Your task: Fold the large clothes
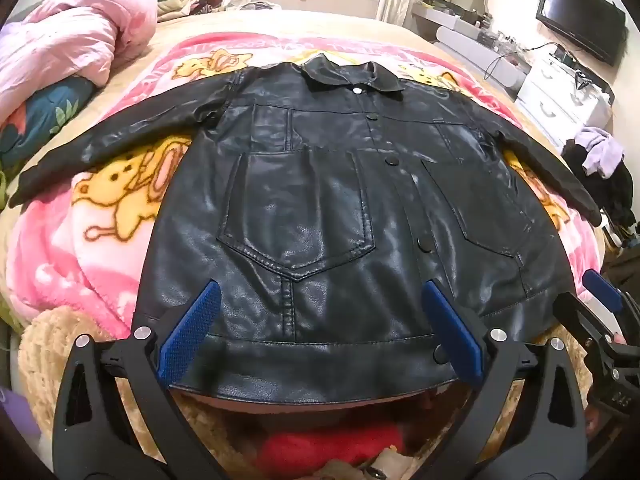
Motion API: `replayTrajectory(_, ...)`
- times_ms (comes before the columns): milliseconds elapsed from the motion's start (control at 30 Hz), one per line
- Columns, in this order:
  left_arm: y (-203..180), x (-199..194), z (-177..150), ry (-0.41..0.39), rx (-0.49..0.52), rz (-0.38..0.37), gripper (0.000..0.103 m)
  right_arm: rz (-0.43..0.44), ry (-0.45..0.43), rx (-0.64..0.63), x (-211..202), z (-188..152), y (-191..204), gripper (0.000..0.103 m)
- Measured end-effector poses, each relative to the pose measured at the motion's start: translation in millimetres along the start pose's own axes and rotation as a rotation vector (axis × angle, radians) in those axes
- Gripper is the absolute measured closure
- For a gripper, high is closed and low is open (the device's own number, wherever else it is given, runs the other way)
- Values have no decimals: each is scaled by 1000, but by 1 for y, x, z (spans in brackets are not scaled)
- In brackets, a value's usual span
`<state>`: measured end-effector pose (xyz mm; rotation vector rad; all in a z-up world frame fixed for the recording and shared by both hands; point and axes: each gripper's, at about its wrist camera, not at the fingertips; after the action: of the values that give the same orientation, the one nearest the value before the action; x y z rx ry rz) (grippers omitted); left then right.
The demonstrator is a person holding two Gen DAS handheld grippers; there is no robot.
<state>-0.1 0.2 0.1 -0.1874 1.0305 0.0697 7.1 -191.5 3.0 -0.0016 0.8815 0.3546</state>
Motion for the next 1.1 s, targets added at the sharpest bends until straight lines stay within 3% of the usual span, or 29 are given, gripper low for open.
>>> replayTrajectory(1100,-4,1,-1,0,5,5,9,4,-8,-20,0,-1,6,4)
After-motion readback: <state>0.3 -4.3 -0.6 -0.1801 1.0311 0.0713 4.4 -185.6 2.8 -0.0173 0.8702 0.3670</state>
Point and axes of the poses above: each gripper's, at about its wrist camera, not at the fingertips, and x roughly the way its jaws point, y to its left, z to its top, and after that the axes turned 7 degrees about y, right-handed
